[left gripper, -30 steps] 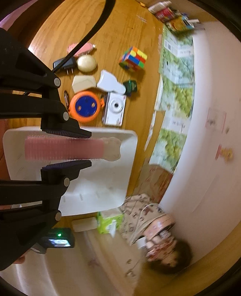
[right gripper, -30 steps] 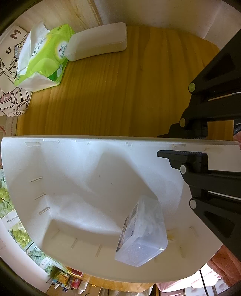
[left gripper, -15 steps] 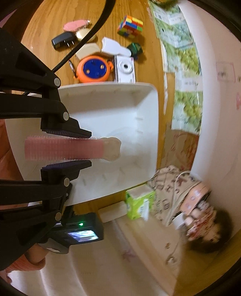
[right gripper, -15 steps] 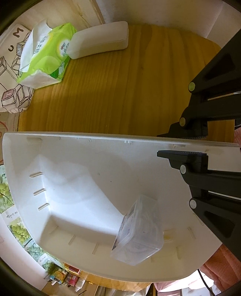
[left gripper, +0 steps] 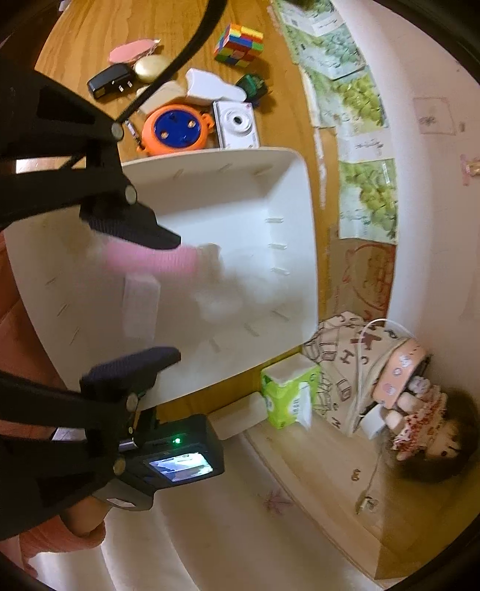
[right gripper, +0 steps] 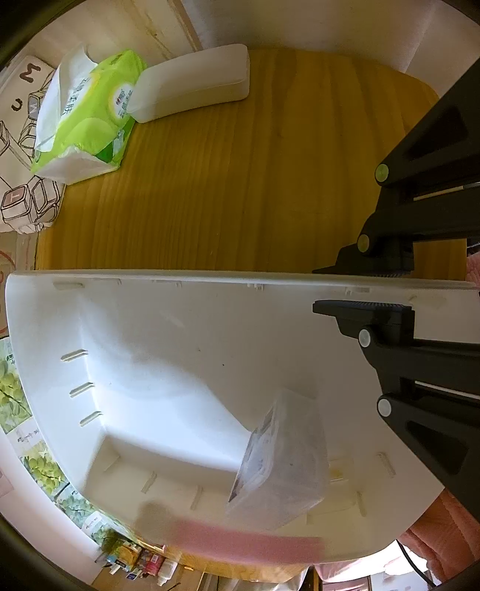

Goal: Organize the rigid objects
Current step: 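Withdraw the left tool from the tray toward the table items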

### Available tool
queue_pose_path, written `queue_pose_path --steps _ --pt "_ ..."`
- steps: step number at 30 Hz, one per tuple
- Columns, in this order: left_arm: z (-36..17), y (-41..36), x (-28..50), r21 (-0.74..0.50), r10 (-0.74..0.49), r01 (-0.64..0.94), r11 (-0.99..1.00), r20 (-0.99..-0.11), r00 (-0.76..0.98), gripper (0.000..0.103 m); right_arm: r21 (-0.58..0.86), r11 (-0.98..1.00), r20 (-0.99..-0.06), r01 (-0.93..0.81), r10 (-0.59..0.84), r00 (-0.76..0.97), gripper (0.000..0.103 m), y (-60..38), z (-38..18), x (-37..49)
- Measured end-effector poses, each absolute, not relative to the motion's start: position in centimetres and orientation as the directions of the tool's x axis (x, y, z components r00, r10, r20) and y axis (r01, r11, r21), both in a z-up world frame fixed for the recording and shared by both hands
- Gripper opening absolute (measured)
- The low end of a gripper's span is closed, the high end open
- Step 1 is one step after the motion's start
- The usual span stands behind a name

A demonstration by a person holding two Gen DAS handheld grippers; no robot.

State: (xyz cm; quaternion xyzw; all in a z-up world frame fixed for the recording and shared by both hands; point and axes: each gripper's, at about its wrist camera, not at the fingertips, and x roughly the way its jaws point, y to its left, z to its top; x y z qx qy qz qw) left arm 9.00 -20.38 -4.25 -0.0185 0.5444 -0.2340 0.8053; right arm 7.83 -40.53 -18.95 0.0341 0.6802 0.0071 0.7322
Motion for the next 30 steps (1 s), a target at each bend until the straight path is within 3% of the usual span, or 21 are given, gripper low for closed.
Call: queue_pose_path --steps 9,30 --pt "-3.8 -16.9 9.3 -0.267 -0.357 0.281 0.922 -0.867 0.347 0.076 0.058 0.997 -0.996 0.058 0.054 0.071 0.01 -41.0 -19.0 8.0" --pt "-9.1 -5.1 7.0 -0.183 -0.171 -0.008 0.983 -0.937 0.303 0.077 0.031 0.993 -0.997 0.117 0.023 0.072 0.01 -41.3 -19.1 7.9"
